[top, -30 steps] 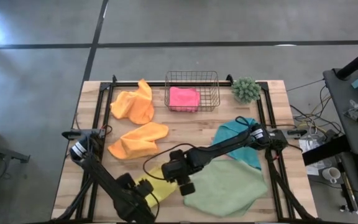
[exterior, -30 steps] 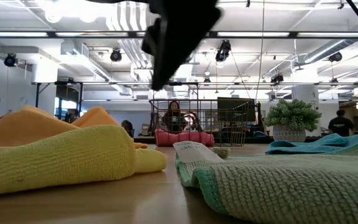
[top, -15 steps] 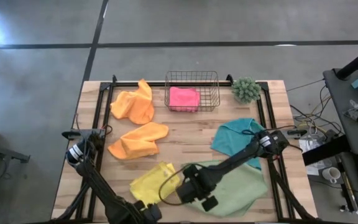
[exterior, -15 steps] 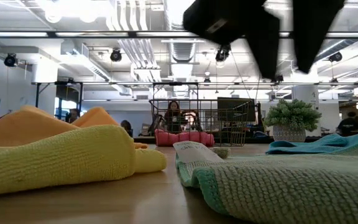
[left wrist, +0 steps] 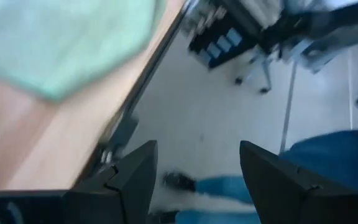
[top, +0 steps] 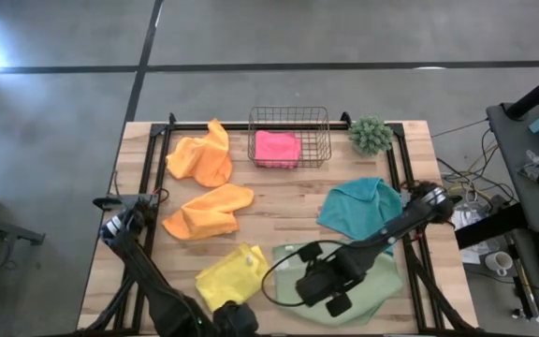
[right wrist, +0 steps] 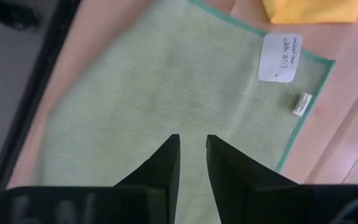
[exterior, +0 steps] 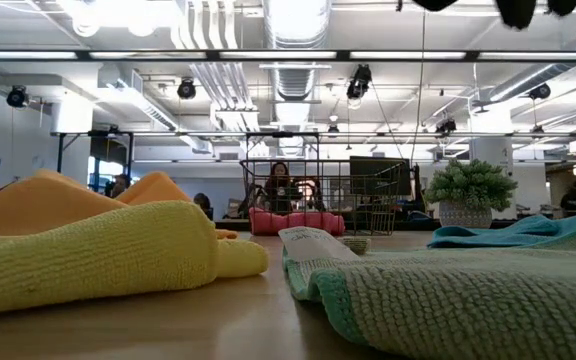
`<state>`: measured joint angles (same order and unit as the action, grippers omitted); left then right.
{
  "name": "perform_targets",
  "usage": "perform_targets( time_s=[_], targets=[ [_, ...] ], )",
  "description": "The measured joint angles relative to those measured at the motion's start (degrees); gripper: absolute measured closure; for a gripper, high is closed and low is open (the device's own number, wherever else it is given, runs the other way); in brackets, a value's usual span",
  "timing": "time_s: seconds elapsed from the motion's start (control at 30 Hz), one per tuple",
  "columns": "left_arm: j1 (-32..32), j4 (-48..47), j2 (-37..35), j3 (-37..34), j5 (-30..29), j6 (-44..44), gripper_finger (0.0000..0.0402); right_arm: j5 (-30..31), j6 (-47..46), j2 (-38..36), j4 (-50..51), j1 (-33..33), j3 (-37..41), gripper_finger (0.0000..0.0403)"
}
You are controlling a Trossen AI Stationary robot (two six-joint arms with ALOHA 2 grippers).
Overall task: Fold microfiber towels
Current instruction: Put the folded yellow microfiber cloth into the gold wire basket
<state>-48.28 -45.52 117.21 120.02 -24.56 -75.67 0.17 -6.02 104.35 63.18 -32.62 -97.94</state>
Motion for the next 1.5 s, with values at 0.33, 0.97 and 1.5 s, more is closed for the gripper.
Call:
perform_targets(
  time_s=[0.33, 0.97, 1.5],
  targets=[
    [2.77, 0.00, 0.00, 7.89, -5.18, 11.65, 0.0204, 1.32, -1.25, -11.28, -13.27, -0.92, 13.85, 0.0335],
    [7.46, -1.45, -0.24, 4.18, -5.42, 38.57, 0.0213, 1.50, 1.51, -9.72, -18.01, 0.88, 14.74, 0.0310],
    [8.10, -22.60, -0.22, -2.42, 15.66, 5.68, 0.0180, 1.44, 11.69, -7.79, -26.22, 1.33, 14.74, 0.0223]
  ],
)
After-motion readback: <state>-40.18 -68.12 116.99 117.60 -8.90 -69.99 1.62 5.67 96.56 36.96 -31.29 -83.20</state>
